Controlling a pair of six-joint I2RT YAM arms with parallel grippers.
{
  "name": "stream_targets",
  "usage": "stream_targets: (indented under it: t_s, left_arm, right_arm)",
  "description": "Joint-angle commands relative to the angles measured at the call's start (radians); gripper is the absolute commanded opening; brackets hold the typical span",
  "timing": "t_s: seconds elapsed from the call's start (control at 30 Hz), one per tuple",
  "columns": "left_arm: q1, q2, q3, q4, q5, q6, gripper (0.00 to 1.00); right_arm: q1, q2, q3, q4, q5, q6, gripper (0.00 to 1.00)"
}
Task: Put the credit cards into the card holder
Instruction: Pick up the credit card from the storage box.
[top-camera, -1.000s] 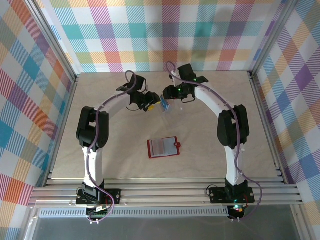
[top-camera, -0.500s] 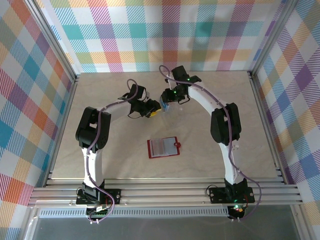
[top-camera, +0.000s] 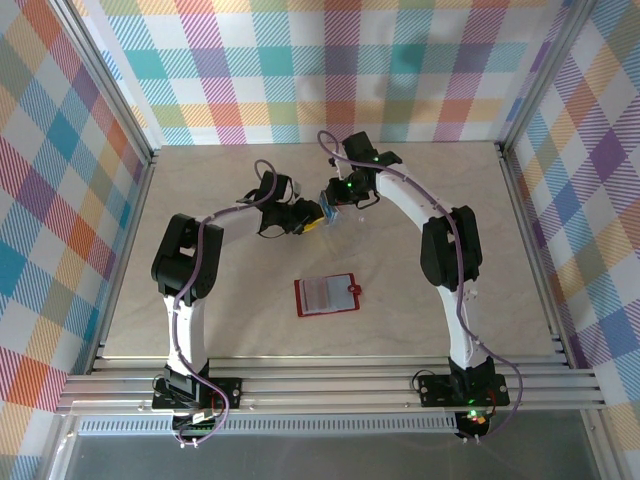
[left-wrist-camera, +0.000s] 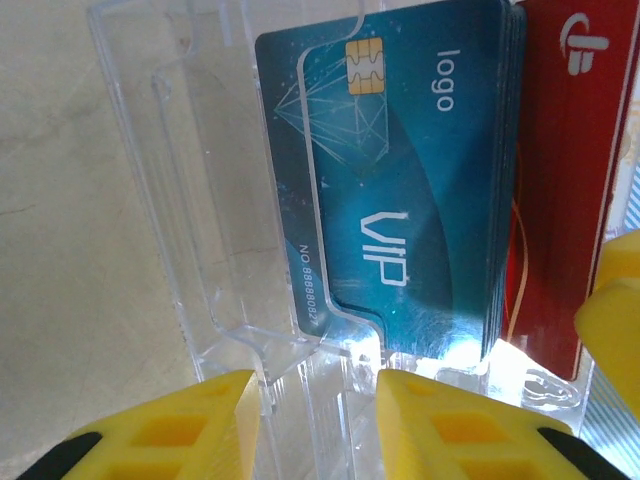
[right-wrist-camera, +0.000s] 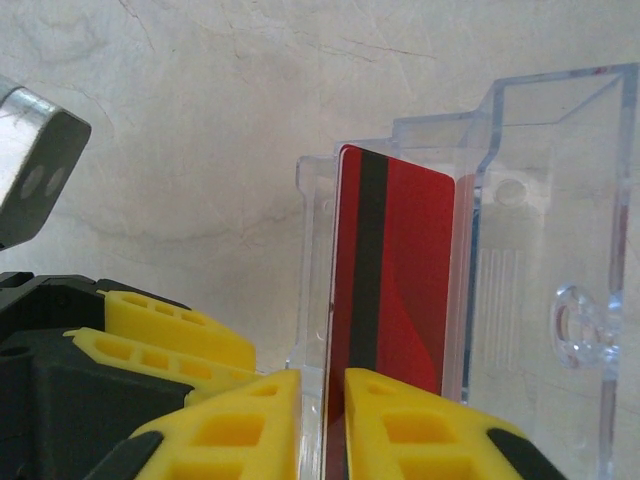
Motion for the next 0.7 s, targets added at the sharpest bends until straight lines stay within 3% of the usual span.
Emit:
stream_targets:
  t_s: [0.0, 0.5, 0.67]
  left_arm:
    - [-0.008, -0.009, 0.005, 0.015, 0.021, 0.014, 0.36]
    - [-0.008, 0.001, 0.081, -0.015, 0.026, 0.002, 0.35]
    - [-0.009, 0.023, 0.130, -0.019, 0.020, -0.024, 0.33]
  right_arm:
    - [0.008, -0.027, -0.004, -0.032, -0.017, 0.015, 0.15]
    - [0.005, -0.054, 0.020, -0.064, 0.061, 0.038, 0.01]
    - [-0.002, -0.060, 0.036, -0.078, 0.075, 0.049, 0.00]
